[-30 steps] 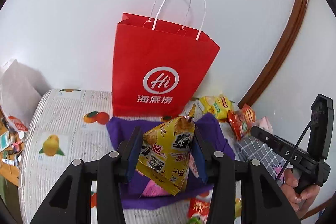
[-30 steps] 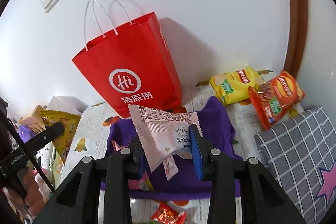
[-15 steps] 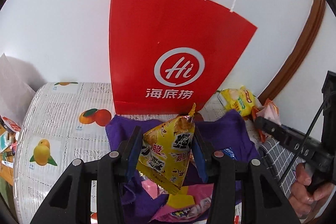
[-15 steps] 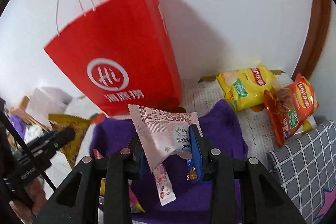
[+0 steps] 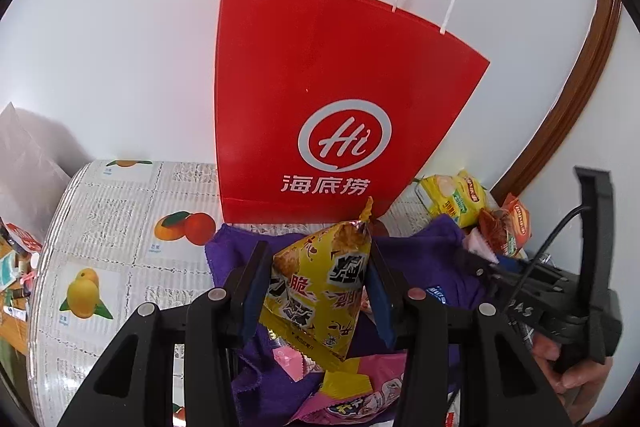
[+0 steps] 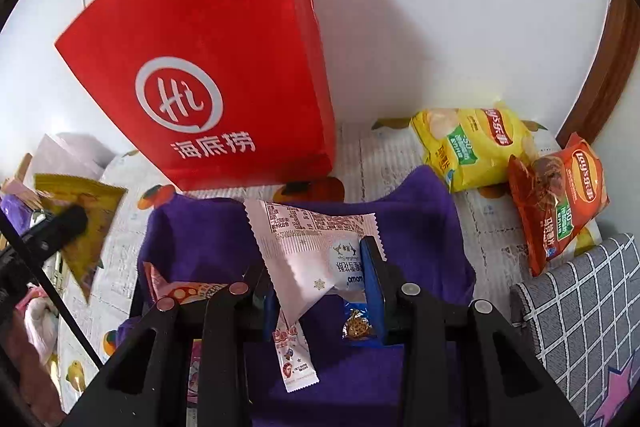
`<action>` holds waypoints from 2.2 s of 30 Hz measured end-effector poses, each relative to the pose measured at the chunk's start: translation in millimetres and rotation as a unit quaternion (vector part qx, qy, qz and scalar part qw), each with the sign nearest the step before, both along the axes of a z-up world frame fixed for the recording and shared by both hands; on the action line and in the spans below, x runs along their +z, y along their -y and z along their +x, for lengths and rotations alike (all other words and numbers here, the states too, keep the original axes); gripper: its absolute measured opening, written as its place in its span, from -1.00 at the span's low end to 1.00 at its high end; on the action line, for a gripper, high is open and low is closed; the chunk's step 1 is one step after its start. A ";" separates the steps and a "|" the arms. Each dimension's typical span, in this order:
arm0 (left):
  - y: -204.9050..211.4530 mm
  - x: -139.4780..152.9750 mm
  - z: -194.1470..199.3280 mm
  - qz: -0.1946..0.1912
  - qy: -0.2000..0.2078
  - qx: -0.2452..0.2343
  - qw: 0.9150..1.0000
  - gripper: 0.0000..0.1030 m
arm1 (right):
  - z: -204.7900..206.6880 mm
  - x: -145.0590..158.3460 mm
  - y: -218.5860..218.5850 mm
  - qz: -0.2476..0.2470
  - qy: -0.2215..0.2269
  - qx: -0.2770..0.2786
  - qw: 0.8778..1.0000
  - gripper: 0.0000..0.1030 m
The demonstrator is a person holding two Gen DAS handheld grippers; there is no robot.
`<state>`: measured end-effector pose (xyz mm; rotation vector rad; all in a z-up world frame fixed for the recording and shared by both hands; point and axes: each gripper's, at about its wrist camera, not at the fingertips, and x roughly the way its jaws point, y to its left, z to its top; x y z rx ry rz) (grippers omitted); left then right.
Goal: Organize snacks
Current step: 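Lower the white-pink packet onto the towel and open the right tool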
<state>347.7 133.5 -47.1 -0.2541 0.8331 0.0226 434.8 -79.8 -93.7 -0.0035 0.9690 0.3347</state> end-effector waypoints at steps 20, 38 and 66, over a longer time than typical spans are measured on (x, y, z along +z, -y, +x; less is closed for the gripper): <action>0.4 -1.6 -0.2 -0.012 -0.003 -0.007 1.000 -0.16 | 13.0 -24.8 2.8 -0.022 -0.041 -0.006 0.999 -0.31; 3.4 -5.6 0.0 -0.010 -0.010 -0.010 1.000 -0.16 | 27.3 -51.9 4.0 -0.061 -0.071 -0.021 0.995 -0.30; 12.2 -18.7 6.3 -0.009 -0.039 -0.023 0.999 -0.16 | 20.4 -24.1 18.0 -0.034 -0.053 -0.032 0.998 -0.29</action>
